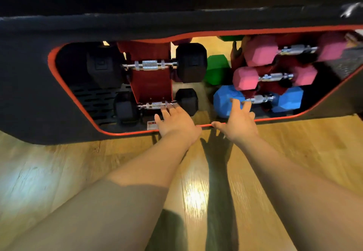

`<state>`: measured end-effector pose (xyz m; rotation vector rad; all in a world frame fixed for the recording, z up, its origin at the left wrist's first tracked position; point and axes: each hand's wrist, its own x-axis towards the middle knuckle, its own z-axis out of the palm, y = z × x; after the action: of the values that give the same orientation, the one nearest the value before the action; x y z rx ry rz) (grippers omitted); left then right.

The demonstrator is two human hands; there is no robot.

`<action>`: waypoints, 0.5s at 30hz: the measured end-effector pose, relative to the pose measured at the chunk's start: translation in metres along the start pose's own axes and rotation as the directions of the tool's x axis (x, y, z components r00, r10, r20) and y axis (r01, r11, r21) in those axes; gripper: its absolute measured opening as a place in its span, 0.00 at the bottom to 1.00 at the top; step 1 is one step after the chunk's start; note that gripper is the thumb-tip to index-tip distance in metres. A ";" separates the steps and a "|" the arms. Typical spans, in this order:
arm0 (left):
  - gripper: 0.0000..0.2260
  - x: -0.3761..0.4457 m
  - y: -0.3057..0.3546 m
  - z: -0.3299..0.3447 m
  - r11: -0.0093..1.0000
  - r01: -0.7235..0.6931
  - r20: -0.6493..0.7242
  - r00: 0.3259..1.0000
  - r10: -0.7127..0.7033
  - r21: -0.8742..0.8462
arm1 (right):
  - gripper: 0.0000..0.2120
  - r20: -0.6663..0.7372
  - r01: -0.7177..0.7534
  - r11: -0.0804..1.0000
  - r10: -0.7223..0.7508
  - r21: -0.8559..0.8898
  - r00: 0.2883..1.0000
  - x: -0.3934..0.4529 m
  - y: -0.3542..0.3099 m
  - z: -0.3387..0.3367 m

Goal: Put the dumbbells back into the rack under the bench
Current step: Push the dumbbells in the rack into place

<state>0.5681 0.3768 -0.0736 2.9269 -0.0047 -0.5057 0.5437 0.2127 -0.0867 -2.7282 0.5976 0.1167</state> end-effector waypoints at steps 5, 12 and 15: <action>0.32 -0.013 0.049 -0.008 0.965 -0.241 -0.171 0.960 0.221 -0.105 | 0.43 -0.007 -0.016 0.999 0.016 -0.032 1.000 0.003 0.044 -0.027; 0.29 -0.015 0.090 -0.002 0.940 -0.297 -0.195 0.945 0.264 -0.166 | 0.41 -0.021 -0.069 0.983 0.067 -0.170 0.998 0.037 0.129 -0.100; 0.31 -0.006 0.111 0.003 0.931 -0.298 -0.168 0.949 0.266 -0.212 | 0.41 -0.017 -0.087 0.980 0.085 -0.182 0.996 0.053 0.158 -0.116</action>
<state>0.5644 0.2670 -0.0559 2.6590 -0.3224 -0.2404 0.5265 0.0171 -0.0351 -2.8802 0.7418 0.1883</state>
